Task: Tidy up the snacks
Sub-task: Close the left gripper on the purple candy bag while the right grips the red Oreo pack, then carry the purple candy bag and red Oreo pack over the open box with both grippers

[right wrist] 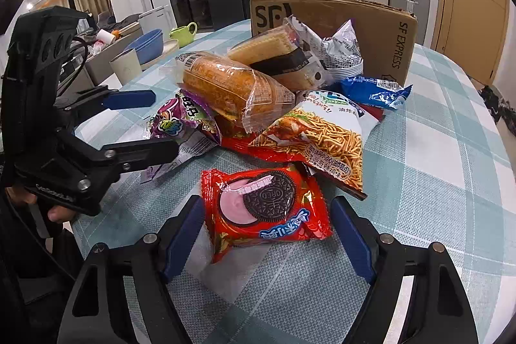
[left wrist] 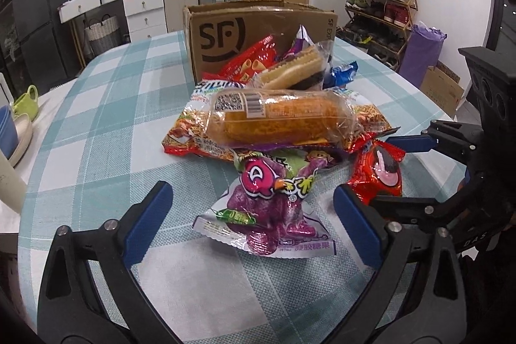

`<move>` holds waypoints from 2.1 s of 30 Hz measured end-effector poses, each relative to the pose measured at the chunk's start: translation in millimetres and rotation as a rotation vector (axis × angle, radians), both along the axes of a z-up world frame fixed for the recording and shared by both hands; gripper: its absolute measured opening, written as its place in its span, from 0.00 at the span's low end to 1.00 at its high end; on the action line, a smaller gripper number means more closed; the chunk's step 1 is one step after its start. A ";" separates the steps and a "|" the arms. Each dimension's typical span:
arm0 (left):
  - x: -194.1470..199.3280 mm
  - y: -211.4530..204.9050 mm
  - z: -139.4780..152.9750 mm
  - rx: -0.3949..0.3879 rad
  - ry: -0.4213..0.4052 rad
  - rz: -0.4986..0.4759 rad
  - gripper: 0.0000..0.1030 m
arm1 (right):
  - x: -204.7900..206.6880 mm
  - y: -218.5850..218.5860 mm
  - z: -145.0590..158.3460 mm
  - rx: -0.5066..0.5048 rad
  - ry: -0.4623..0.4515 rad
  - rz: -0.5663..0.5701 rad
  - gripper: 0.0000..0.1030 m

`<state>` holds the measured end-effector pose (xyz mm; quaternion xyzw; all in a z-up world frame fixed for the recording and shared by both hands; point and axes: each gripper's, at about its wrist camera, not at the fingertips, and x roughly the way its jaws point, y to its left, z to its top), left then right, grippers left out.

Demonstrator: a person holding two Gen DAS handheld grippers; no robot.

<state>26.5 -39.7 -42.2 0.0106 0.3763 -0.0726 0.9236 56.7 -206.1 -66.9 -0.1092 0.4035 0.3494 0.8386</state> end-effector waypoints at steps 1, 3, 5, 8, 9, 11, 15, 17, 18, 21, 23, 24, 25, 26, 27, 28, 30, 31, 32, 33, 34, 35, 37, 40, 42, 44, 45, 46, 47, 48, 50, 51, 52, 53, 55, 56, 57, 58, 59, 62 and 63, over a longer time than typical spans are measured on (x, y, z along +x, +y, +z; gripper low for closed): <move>1.9 0.1 -1.6 -0.006 0.013 -0.004 0.88 | 0.0 1.1 -0.1 -0.004 0.000 0.005 0.74; 6.9 0.5 -5.3 -0.017 0.041 -0.006 0.79 | -0.8 3.4 -0.1 -0.009 -0.001 0.012 0.69; 10.2 2.3 -8.8 -0.031 0.064 -0.002 0.69 | -2.2 1.3 0.5 -0.013 -0.002 0.005 0.63; 11.0 2.8 -9.8 -0.032 0.072 0.004 0.65 | -2.8 -3.0 1.1 0.000 0.004 -0.006 0.56; 10.4 2.8 -9.4 -0.036 0.070 -0.001 0.63 | -2.8 -4.2 1.8 0.005 0.005 -0.007 0.56; 9.0 2.9 -9.2 -0.052 0.070 -0.014 0.49 | -7.0 -10.0 3.3 0.006 -0.006 -0.002 0.51; 2.7 -2.2 -7.6 -0.044 0.056 -0.028 0.45 | -11.6 -16.3 4.5 0.008 -0.016 -0.003 0.49; -1.7 -3.3 -7.2 -0.061 0.057 -0.040 0.44 | -13.0 -16.2 5.9 0.014 -0.019 -0.006 0.49; -3.8 -3.4 -6.8 -0.071 0.056 -0.042 0.44 | -14.2 -17.6 6.6 0.021 -0.021 -0.007 0.49; -10.3 -3.2 -5.1 -0.091 0.050 -0.042 0.43 | -19.3 -23.2 10.4 0.038 -0.036 -0.011 0.48; -14.4 -3.4 -2.4 -0.102 0.041 -0.042 0.43 | -22.4 -25.7 13.3 0.049 -0.042 -0.012 0.48; -16.5 -3.7 -0.1 -0.106 0.032 -0.043 0.43 | -24.9 -29.2 15.1 0.058 -0.044 -0.012 0.48; -18.3 -3.8 1.8 -0.108 0.026 -0.043 0.43 | -27.2 -30.6 17.5 0.067 -0.044 -0.010 0.48; -19.7 -3.9 4.0 -0.111 0.020 -0.044 0.43 | -29.1 -33.2 21.2 0.082 -0.048 -0.009 0.48; -20.9 -3.7 6.5 -0.115 0.014 -0.046 0.43 | -31.1 -36.7 25.6 0.098 -0.056 -0.012 0.48; -22.7 -3.2 8.8 -0.118 0.007 -0.049 0.43 | -32.6 -39.5 30.1 0.105 -0.067 -0.016 0.48; -26.4 -2.2 15.8 -0.123 -0.009 -0.049 0.43 | -35.0 -43.0 38.5 0.114 -0.093 -0.024 0.48; -28.6 -1.7 18.6 -0.126 -0.017 -0.049 0.43 | -35.6 -45.2 42.2 0.119 -0.102 -0.030 0.48; -29.7 -0.8 22.9 -0.131 -0.027 -0.048 0.43 | -34.8 -46.5 46.1 0.125 -0.110 -0.035 0.48; -31.4 -0.7 27.6 -0.136 -0.039 -0.044 0.43 | -34.3 -48.3 50.8 0.135 -0.122 -0.041 0.48; -33.3 0.0 31.9 -0.139 -0.049 -0.040 0.43 | -35.2 -48.3 54.2 0.142 -0.133 -0.045 0.48; -34.2 0.8 36.3 -0.142 -0.060 -0.037 0.43 | -34.6 -49.1 58.0 0.146 -0.143 -0.049 0.48; -36.3 1.6 45.9 -0.147 -0.084 -0.030 0.43 | -32.9 -52.4 65.0 0.155 -0.159 -0.058 0.48; -36.3 4.0 58.4 -0.156 -0.104 -0.013 0.43 | -30.5 -51.6 74.7 0.164 -0.187 -0.069 0.48; -34.9 6.0 67.1 -0.159 -0.116 0.001 0.43 | -27.4 -53.0 81.1 0.176 -0.201 -0.076 0.48; -31.0 7.4 73.7 -0.158 -0.126 0.014 0.43 | -22.1 -54.6 87.7 0.186 -0.216 -0.090 0.48; -29.1 8.9 78.1 -0.158 -0.132 0.022 0.43 | -18.4 -55.7 90.2 0.192 -0.221 -0.101 0.48; -25.0 9.8 79.9 -0.156 -0.137 0.027 0.43 | -14.7 -56.8 91.6 0.198 -0.225 -0.107 0.48; -21.7 10.3 83.1 -0.153 -0.141 0.033 0.43 | -11.4 -57.6 94.3 0.200 -0.227 -0.113 0.48; -18.5 11.3 86.3 -0.151 -0.146 0.039 0.43 | -7.0 -58.7 97.5 0.201 -0.233 -0.124 0.48; -11.5 13.9 92.6 -0.153 -0.151 0.051 0.43 | -1.1 -59.4 102.0 0.210 -0.241 -0.131 0.48; -8.1 15.1 95.1 -0.155 -0.152 0.058 0.43 | 2.2 -59.7 104.8 0.213 -0.242 -0.136 0.48; -4.5 16.0 98.4 -0.158 -0.154 0.064 0.43 | 5.6 -59.8 107.3 0.215 -0.244 -0.141 0.48; -1.0 17.2 101.1 -0.159 -0.156 0.069 0.43 | 8.8 -59.7 109.1 0.216 -0.244 -0.143 0.48; 8.3 19.2 106.7 -0.159 -0.153 0.080 0.43 | 16.5 -59.1 112.9 0.215 -0.248 -0.151 0.48; 11.6 20.1 109.4 -0.160 -0.153 0.085 0.43 | 21.1 -59.0 115.5 0.218 -0.247 -0.152 0.48; 16.5 20.5 110.8 -0.160 -0.152 0.087 0.43 | 24.4 -59.0 117.8 0.220 -0.249 -0.155 0.48; 22.2 21.1 111.6 -0.160 -0.151 0.089 0.43 | 28.1 -58.4 120.5 0.221 -0.250 -0.156 0.48; 27.1 20.7 113.9 -0.157 -0.151 0.090 0.43 | 32.4 -58.1 123.5 0.222 -0.253 -0.155 0.48; 40.2 19.7 119.5 -0.141 -0.152 0.096 0.43 | 43.5 -55.2 130.1 0.222 -0.256 -0.160 0.48; 45.1 19.6 121.1 -0.142 -0.149 0.098 0.43 | 48.3 -54.2 132.6 0.222 -0.256 -0.161 0.48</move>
